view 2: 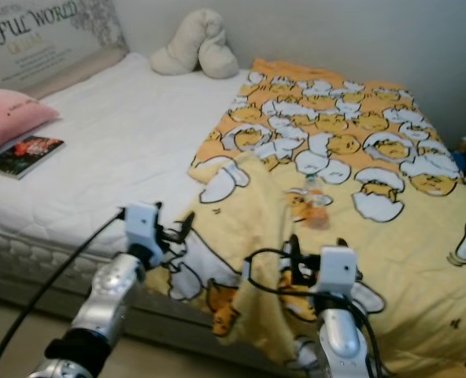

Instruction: Clean up the room

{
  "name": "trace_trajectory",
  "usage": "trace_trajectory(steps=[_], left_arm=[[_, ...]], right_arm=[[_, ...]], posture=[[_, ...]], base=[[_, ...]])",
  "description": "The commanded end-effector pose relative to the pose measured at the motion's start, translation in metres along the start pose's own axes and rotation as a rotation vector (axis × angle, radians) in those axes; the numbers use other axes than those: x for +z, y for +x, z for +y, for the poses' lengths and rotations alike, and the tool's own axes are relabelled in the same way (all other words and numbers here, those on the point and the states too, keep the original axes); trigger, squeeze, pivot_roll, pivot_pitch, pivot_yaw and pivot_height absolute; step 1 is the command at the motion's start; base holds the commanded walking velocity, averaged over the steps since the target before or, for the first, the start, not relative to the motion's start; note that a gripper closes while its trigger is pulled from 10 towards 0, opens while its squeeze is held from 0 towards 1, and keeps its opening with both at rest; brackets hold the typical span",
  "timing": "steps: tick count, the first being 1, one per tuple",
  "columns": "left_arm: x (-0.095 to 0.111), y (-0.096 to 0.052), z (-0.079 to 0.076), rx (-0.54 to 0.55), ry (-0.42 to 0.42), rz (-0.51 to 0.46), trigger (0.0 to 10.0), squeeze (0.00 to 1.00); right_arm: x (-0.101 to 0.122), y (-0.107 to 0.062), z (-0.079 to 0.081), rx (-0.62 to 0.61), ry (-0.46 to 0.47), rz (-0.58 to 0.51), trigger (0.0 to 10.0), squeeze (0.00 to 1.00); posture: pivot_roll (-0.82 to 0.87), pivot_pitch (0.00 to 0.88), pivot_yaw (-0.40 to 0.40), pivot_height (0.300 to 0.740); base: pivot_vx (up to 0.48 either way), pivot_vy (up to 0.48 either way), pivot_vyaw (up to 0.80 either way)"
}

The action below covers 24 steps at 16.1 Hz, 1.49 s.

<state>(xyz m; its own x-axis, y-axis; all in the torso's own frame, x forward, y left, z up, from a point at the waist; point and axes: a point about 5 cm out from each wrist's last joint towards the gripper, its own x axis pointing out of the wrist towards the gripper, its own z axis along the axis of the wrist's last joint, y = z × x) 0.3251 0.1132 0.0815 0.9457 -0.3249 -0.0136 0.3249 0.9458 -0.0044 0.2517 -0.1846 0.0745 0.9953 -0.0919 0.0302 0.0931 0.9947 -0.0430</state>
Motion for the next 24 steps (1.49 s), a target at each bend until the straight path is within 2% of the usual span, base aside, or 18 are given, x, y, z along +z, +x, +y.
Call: trace_trajectory(steps=[1, 2, 5, 15, 19, 23, 24], left_arm=[[0.001, 0.004, -0.009, -0.018, 0.058, 0.016, 10.0, 0.0], [-0.001, 0.005, -0.008, -0.007, 0.059, 0.027, 10.0, 0.0], [0.002, 0.005, -0.012, -0.035, -0.014, -0.002, 10.0, 0.0], [0.008, 0.009, -0.01, -0.042, -0.021, -0.022, 10.0, 0.0], [0.008, 0.008, -0.009, -0.04, -0.008, -0.03, 10.0, 0.0], [0.018, 0.014, -0.019, -0.149, 0.079, -0.031, 10.0, 0.0], [0.03, 0.015, -0.029, -0.28, 0.104, -0.058, 10.0, 0.0]], right_arm=[[-0.002, 0.0, -0.007, -0.026, -0.021, 0.019, 10.0, 0.0], [-0.001, 0.0, -0.007, -0.015, -0.033, 0.011, 10.0, 0.0], [-0.003, 0.0, -0.005, 0.002, -0.027, 0.017, 10.0, 0.0], [-0.003, 0.003, -0.003, -0.002, -0.027, 0.016, 10.0, 0.0], [0.005, 0.01, -0.003, -0.01, -0.015, -0.004, 10.0, 0.0], [0.016, 0.033, -0.014, -0.125, 0.002, -0.02, 10.0, 0.0], [0.022, 0.052, -0.015, -0.145, 0.02, -0.026, 10.0, 0.0]], posture=[[-0.02, 0.0, 0.018, 0.731], [-0.02, 0.0, 0.017, 0.731], [-0.01, 0.0, 0.014, 0.731], [-0.01, 0.0, 0.018, 0.731], [-0.01, 0.0, 0.013, 0.731], [0.0, 0.0, 0.019, 0.731], [0.02, 0.048, 0.015, 0.731]], base=[[0.0, 0.0, 0.0], [0.0, 0.0, 0.0], [0.16, 0.0, 0.0], [0.48, 0.0, 0.0], [0.48, 0.0, 0.0], [0.36, 0.0, 0.0], [0.0, 0.0, 0.0]])
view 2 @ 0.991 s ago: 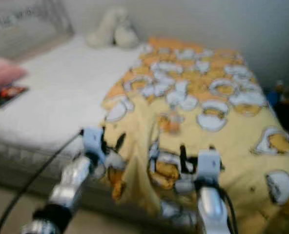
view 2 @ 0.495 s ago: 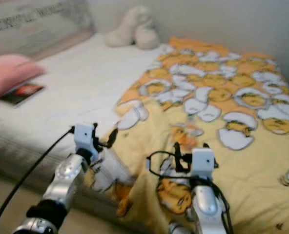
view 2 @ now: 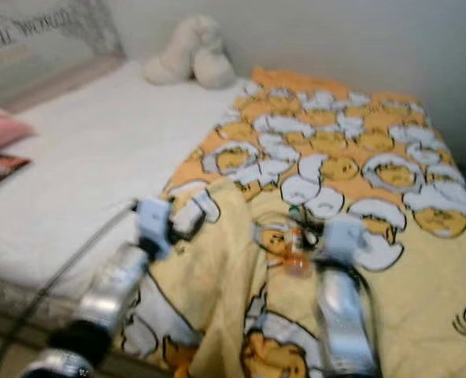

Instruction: Clean up the room

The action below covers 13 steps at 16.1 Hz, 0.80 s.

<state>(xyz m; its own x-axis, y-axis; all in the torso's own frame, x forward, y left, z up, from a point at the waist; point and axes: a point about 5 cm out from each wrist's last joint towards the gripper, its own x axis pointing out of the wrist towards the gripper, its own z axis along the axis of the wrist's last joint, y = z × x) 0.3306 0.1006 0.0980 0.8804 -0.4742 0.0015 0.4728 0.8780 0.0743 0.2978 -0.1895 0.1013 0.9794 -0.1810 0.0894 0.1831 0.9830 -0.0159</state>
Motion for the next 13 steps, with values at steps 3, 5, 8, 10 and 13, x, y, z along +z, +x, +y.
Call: trace_trajectory(steps=[3, 5, 8, 10, 13], left_arm=[[0.038, 0.009, -0.03, -0.408, 0.093, -0.039, 10.0, 0.0], [0.056, 0.0, -0.033, -0.549, 0.142, -0.047, 10.0, 0.0], [0.085, -0.023, -0.045, -0.803, 0.203, -0.049, 10.0, 0.0], [0.101, -0.037, -0.062, -0.921, 0.197, -0.067, 10.0, 0.0], [0.111, -0.04, -0.063, -0.899, 0.188, -0.059, 10.0, 0.0]], right_arm=[[0.004, 0.037, -0.017, -0.101, 0.025, 0.059, 10.0, 0.0], [0.006, 0.049, -0.015, -0.116, 0.035, 0.08, 10.0, 0.0], [-0.001, 0.062, -0.011, -0.114, 0.043, 0.158, 10.0, 0.0], [-0.007, 0.065, -0.008, -0.114, 0.054, 0.211, 10.0, 0.0], [-0.016, 0.064, -0.004, -0.117, 0.086, 0.285, 10.0, 0.0]], posture=[[0.08, 0.119, 0.014, 0.731], [0.16, 0.204, 0.013, 0.731], [0.22, 0.296, 0.009, 0.731], [0.25, 0.352, 0.011, 0.731], [0.27, 0.378, 0.003, 0.731]], base=[[0.0, 0.0, 0.0], [0.0, 0.0, 0.0], [0.0, 0.0, 0.0], [0.0, 0.0, 0.0], [0.0, 0.0, 0.0]])
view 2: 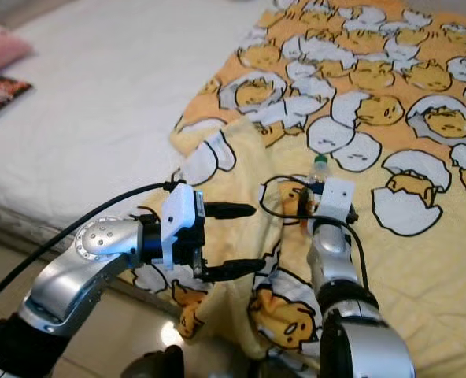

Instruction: Clean up the room

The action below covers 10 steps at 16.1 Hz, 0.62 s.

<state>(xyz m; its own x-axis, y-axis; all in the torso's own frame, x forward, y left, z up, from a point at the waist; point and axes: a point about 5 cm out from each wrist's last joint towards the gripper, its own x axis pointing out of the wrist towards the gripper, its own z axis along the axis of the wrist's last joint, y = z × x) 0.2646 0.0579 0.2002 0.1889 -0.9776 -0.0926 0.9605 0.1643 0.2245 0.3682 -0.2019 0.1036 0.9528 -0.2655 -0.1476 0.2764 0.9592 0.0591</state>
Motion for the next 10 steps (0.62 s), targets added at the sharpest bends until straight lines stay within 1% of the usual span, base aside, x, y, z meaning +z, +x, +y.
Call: trace_trajectory(steps=[1, 2, 3, 4, 5, 7, 8, 9, 10], left_arm=[[0.005, -0.002, 0.0, 0.006, 0.006, -0.003, 10.0, 0.0], [0.005, -0.006, -0.001, 0.019, 0.002, 0.01, 10.0, 0.0], [0.007, -0.009, -0.007, 0.018, -0.007, 0.018, 10.0, 0.0], [0.007, -0.009, -0.008, 0.017, -0.011, 0.02, 10.0, 0.0], [0.006, -0.01, -0.012, 0.008, -0.007, 0.032, 10.0, 0.0], [0.004, -0.011, -0.018, -0.011, -0.01, 0.046, 10.0, 0.0], [0.003, -0.011, -0.018, -0.014, -0.012, 0.05, 10.0, 0.0], [0.003, -0.011, -0.018, -0.013, -0.016, 0.057, 10.0, 0.0], [0.003, -0.011, -0.018, -0.012, -0.019, 0.059, 10.0, 0.0]], right_arm=[[-0.015, -0.003, -0.002, -0.009, 0.034, 0.072, 10.0, 0.0], [-0.018, -0.004, 0.001, 0.005, 0.076, 0.106, 10.0, 0.0], [-0.023, -0.004, 0.002, -0.003, 0.153, 0.154, 2.7, 0.0], [-0.024, -0.004, 0.002, -0.006, 0.168, 0.162, 2.7, 0.0], [-0.027, -0.005, 0.003, -0.002, 0.193, 0.192, 0.0, 0.0], [-0.029, -0.005, 0.003, 0.004, 0.248, 0.213, 0.0, 0.0], [-0.029, -0.005, 0.003, 0.01, 0.251, 0.217, 0.0, 0.0], [-0.031, -0.005, 0.004, 0.021, 0.17, 0.246, 0.0, 0.0], [-0.035, -0.006, 0.003, 0.014, 0.14, 0.274, 0.0, 0.0]], posture=[[0.27, 0.379, 0.001, 0.731], [0.27, 0.38, -0.006, 0.731], [0.27, 0.377, -0.01, 0.731], [0.27, 0.373, -0.015, 0.731], [0.26, 0.367, -0.02, 0.731], [0.25, 0.351, -0.019, 0.731], [0.25, 0.346, -0.017, 0.731], [0.25, 0.338, -0.013, 0.731], [0.25, 0.338, -0.013, 0.731]], base=[[0.0, 0.0, 0.0], [0.0, 0.0, 0.0], [0.0, 0.0, 0.0], [0.0, 0.0, 0.0], [0.0, 0.0, 0.0], [0.0, 0.0, 0.0], [0.0, 0.0, 0.0], [0.0, 0.0, 0.0], [0.0, 0.0, 0.0]])
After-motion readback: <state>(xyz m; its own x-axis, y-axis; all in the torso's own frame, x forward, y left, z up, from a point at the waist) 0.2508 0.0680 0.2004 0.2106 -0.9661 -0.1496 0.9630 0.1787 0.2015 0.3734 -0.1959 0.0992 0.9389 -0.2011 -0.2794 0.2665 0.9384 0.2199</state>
